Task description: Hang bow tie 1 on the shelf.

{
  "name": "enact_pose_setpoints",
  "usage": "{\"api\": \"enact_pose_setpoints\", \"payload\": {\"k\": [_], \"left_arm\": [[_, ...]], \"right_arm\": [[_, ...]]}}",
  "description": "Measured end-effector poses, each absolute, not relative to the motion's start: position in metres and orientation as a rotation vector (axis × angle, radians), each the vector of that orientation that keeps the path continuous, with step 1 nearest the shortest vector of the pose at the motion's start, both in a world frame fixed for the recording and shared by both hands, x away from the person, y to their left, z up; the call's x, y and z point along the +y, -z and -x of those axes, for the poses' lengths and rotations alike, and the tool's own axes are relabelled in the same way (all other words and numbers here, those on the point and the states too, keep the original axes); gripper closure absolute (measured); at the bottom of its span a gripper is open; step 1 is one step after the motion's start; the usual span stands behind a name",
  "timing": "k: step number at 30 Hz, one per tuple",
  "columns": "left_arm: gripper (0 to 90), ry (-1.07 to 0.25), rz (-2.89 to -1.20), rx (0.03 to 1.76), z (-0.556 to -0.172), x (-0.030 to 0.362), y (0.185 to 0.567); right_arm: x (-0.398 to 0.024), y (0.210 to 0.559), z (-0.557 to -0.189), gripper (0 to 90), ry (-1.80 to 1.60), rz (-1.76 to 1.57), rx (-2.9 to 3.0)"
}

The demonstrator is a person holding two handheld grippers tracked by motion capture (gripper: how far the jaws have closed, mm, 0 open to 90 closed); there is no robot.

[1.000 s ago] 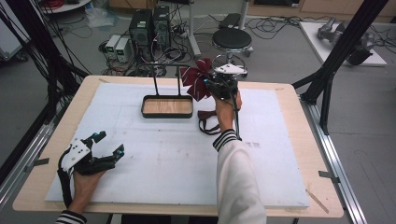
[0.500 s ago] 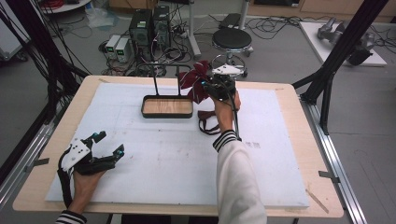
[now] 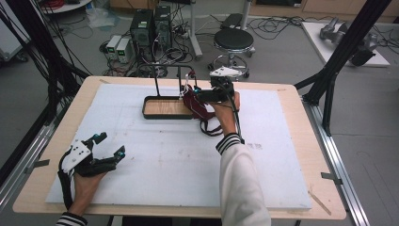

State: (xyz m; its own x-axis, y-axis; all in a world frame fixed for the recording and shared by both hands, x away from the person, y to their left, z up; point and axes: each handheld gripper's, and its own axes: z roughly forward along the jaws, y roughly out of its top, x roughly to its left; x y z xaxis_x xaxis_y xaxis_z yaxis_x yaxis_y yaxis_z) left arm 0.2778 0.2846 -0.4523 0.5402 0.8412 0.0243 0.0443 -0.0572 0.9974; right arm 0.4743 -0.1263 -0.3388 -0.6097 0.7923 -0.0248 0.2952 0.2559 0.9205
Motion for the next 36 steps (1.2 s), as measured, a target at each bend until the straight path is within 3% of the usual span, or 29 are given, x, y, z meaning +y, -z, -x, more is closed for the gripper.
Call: {"api": "enact_pose_setpoints", "payload": {"k": [17, 36], "left_arm": [[12.5, -0.770, -1.488, 0.787, -0.277, 0.286, 0.453], [12.5, -0.774, -1.499, 0.794, -0.278, 0.285, 0.452]], "right_arm": [[-0.150, 0.320, -0.452, 20.5, -1.383, -0.979, 1.988], [-0.193, 0.319, -0.374, 20.4, -1.461, -0.901, 1.910]]}}
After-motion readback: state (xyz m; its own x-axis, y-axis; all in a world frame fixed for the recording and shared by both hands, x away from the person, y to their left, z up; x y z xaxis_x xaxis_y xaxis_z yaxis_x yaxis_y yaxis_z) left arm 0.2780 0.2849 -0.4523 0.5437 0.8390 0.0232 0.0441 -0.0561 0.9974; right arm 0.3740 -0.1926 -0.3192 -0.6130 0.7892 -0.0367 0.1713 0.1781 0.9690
